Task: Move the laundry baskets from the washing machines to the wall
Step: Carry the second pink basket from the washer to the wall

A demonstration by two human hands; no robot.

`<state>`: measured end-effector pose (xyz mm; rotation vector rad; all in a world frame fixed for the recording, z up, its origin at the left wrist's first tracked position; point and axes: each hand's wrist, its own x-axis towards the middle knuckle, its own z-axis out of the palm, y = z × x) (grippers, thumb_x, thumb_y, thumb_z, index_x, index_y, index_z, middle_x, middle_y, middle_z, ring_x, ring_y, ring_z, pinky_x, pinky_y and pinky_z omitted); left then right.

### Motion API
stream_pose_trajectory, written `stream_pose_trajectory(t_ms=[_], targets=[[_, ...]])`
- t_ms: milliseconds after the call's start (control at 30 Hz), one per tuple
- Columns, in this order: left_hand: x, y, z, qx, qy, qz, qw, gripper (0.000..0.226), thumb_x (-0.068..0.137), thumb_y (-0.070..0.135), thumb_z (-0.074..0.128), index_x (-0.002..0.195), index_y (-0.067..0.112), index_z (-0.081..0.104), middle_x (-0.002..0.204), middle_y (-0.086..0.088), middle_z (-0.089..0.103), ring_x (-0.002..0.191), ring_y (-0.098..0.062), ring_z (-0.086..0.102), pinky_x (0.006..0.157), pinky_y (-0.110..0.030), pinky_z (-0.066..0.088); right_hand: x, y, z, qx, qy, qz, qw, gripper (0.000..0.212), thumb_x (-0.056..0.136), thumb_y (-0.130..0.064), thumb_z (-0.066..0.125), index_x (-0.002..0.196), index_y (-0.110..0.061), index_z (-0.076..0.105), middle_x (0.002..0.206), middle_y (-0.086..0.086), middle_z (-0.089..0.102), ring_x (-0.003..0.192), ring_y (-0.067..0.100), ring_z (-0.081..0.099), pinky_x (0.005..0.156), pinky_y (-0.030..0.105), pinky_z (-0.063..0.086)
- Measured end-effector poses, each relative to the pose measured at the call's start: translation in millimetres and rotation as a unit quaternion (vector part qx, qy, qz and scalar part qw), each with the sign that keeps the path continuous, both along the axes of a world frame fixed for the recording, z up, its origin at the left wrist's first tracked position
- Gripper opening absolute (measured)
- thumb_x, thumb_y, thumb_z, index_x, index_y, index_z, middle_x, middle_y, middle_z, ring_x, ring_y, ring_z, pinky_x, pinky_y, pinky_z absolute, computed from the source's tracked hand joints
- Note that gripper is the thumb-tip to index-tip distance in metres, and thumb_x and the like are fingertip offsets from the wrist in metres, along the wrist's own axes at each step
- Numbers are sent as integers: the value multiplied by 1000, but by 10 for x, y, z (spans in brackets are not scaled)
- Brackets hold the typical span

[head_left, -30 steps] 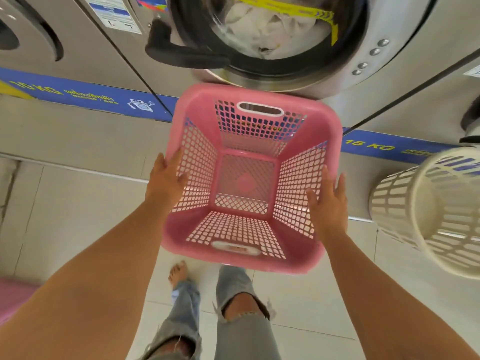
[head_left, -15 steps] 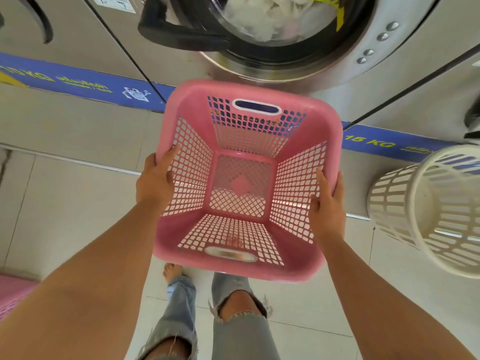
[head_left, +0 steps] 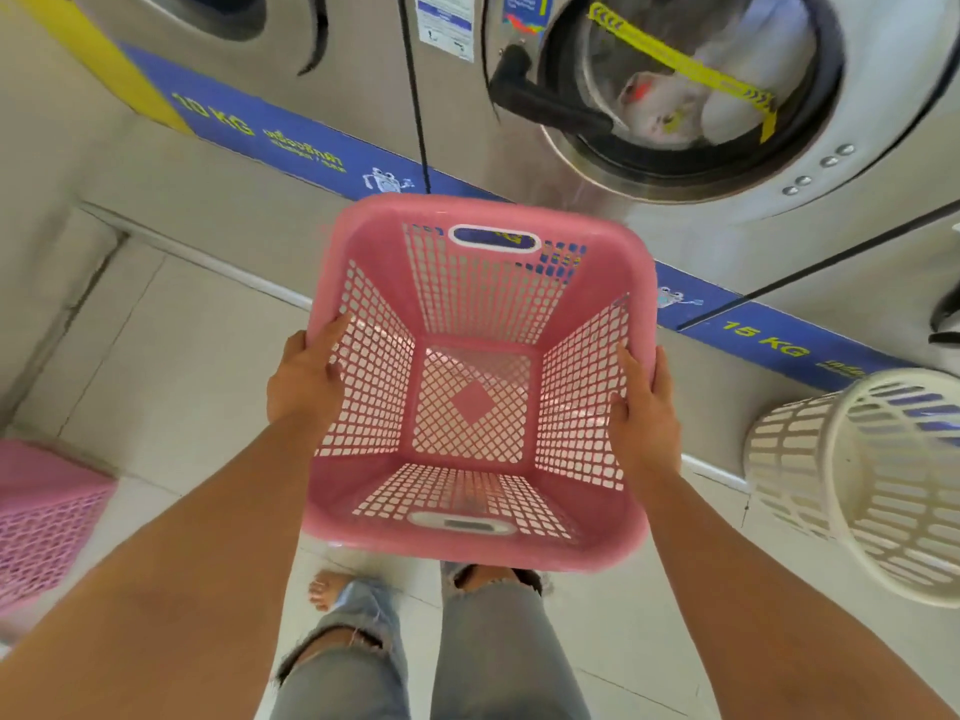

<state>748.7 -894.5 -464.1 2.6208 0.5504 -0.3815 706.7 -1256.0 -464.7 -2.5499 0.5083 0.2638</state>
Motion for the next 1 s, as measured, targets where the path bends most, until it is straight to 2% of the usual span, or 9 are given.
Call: stream_pose_trajectory(t_ms=[233, 333, 467, 567, 633, 733, 800, 900, 1000], targets=[[-668, 1178, 461, 6, -35, 89, 995, 62, 95, 12, 42, 144, 49, 35, 140, -5, 45, 88, -26, 57, 71, -32, 51, 10, 1166, 412, 9, -42, 102, 994, 62, 91, -10, 48, 145, -37, 36, 162, -1, 11, 101, 42, 62, 78, 42, 50], [-1013, 1740, 650, -3, -53, 135, 989, 66, 93, 8, 43, 143, 49, 37, 138, -6, 47, 82, -27, 56, 68, -34, 49, -37, 1766, 565, 14, -58, 147, 987, 62, 92, -10, 47, 146, -36, 35, 162, 0, 11, 100, 43, 62, 76, 44, 50], [-1553, 2443, 866, 14, -78, 189, 979, 68, 92, 3, 43, 144, 46, 38, 136, -9, 49, 80, -24, 55, 69, -34, 47, -155, 2620, 725, 24, -76, 198, 977, 62, 92, -10, 48, 147, -37, 34, 162, 0, 10, 107, 42, 60, 80, 46, 50], [-1999, 2956, 993, 17, -117, 242, 963, 67, 91, 1, 45, 144, 43, 42, 136, -11, 48, 90, -31, 61, 83, -45, 55, -272, 3262, 819, 38, -92, 243, 965, 62, 92, -9, 47, 146, -36, 35, 163, -1, 9, 108, 41, 60, 83, 44, 50], [-2308, 3287, 1073, 2, -133, 280, 951, 65, 92, 2, 45, 142, 44, 42, 137, -10, 46, 96, -35, 63, 85, -50, 56, -360, 3686, 878, 50, -107, 270, 955, 62, 92, -9, 48, 146, -35, 36, 163, 0, 10, 110, 39, 60, 83, 43, 50], [-2749, 3733, 1231, 17, -157, 340, 927, 66, 92, 3, 47, 140, 49, 42, 129, -7, 49, 81, -23, 60, 68, -37, 57, -480, 4305, 991, 67, -136, 317, 936, 62, 90, -7, 48, 145, -34, 38, 162, 2, 12, 113, 38, 58, 81, 42, 49], [-3009, 3989, 1363, 40, -173, 368, 913, 68, 90, 2, 46, 140, 49, 43, 129, -6, 51, 77, -20, 57, 67, -35, 56, -562, 4684, 1085, 79, -156, 338, 925, 61, 90, -7, 48, 144, -35, 39, 162, 2, 12, 114, 38, 58, 81, 41, 49], [-3386, 4313, 1585, 62, -200, 398, 893, 70, 89, 2, 44, 139, 51, 43, 137, -6, 48, 84, -25, 59, 75, -35, 53, -710, 5214, 1242, 104, -187, 368, 905, 61, 91, -8, 48, 144, -37, 38, 162, 2, 11, 119, 34, 56, 82, 43, 50], [-3749, 4583, 1783, 83, -231, 439, 864, 70, 87, 5, 43, 138, 52, 43, 143, -4, 44, 104, -35, 61, 84, -40, 52, -849, 5700, 1406, 136, -221, 393, 882, 62, 91, -7, 48, 144, -38, 38, 162, 3, 12, 127, 29, 49, 83, 39, 49]])
